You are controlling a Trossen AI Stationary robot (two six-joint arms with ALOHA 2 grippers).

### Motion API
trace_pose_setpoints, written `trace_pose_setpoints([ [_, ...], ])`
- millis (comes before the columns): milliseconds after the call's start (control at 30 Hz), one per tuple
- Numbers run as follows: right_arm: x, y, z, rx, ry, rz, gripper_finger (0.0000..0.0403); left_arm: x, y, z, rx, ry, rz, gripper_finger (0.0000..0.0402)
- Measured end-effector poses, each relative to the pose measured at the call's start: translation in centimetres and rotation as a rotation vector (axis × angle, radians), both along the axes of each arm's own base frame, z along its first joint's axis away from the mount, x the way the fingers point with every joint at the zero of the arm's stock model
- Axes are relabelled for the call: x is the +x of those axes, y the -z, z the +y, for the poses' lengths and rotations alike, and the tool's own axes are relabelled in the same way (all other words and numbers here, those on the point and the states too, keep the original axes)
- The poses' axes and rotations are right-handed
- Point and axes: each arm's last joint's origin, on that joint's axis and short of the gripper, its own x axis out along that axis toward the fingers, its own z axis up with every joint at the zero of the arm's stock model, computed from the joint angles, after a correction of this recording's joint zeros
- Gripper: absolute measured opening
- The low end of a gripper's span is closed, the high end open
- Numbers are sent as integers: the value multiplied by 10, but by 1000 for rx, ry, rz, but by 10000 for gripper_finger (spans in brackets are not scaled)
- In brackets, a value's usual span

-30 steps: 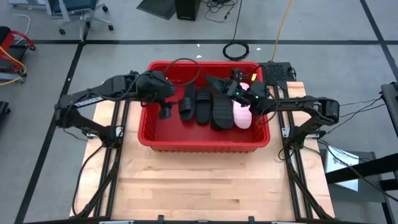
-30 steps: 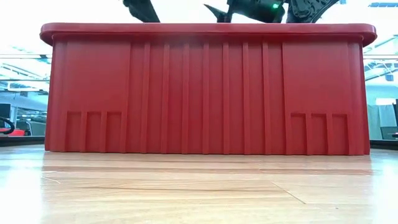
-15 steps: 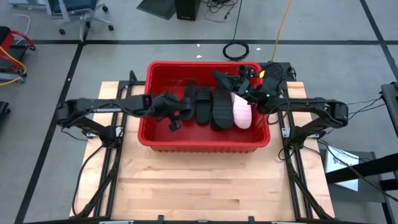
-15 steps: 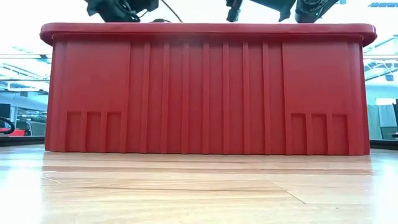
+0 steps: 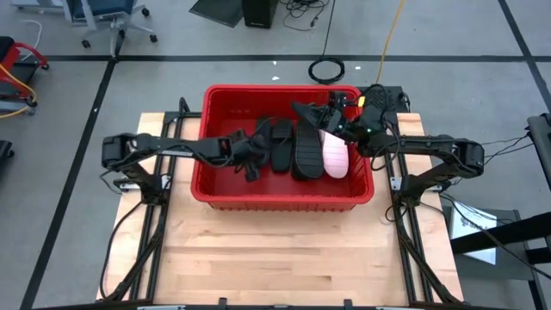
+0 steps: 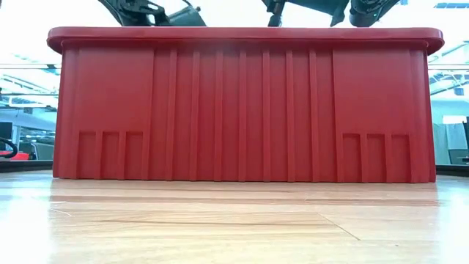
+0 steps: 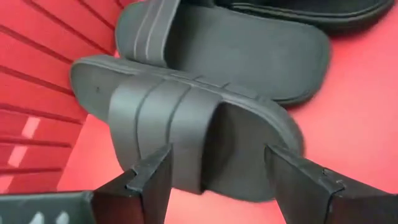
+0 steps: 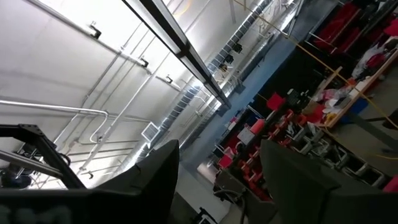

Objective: Pick and place slides into bin
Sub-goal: Stack the black slide on top of the black slide in the red bin

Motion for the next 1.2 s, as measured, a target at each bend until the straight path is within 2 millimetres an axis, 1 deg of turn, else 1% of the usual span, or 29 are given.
trace_pose_setpoints([
  [167, 0, 0, 0, -1, -1, -2, 215, 7, 12, 6, 33, -28, 17, 239],
  [400, 0, 0, 0, 0, -1, 2, 211, 10, 22, 10, 84, -94, 37, 238],
  [467, 0, 0, 0, 1, 0, 5, 211, 10, 22, 10, 86, -104, 33, 227],
  [500, 0, 1, 0, -1, 1, 7, 211, 10, 22, 10, 85, -107, 33, 215],
  [567, 0, 1, -1, -1, 5, 11, 210, 10, 22, 10, 81, -118, 26, 177],
  [733, 1, 4, -2, 11, 6, 41, 210, 10, 22, 10, 67, -127, 17, 40],
  [767, 2, 4, -2, 13, 5, 46, 210, 10, 22, 10, 63, -128, 15, 22],
  [800, 2, 4, -2, 17, 4, 47, 210, 10, 22, 10, 60, -133, 11, 14],
  [900, 2, 4, -2, 18, 3, 47, 210, 10, 22, 10, 51, -150, 0, 15],
  [1033, 2, 5, -2, 20, 2, 48, 210, 6, 8, 7, 47, -159, -51, 4],
  [1100, 2, 5, -2, 20, 2, 49, 210, 5, 2, 6, 33, -140, -74, 12],
  [1200, 2, 6, -2, 22, 4, 62, 210, 5, -2, 4, 49, -99, -77, 26],
])
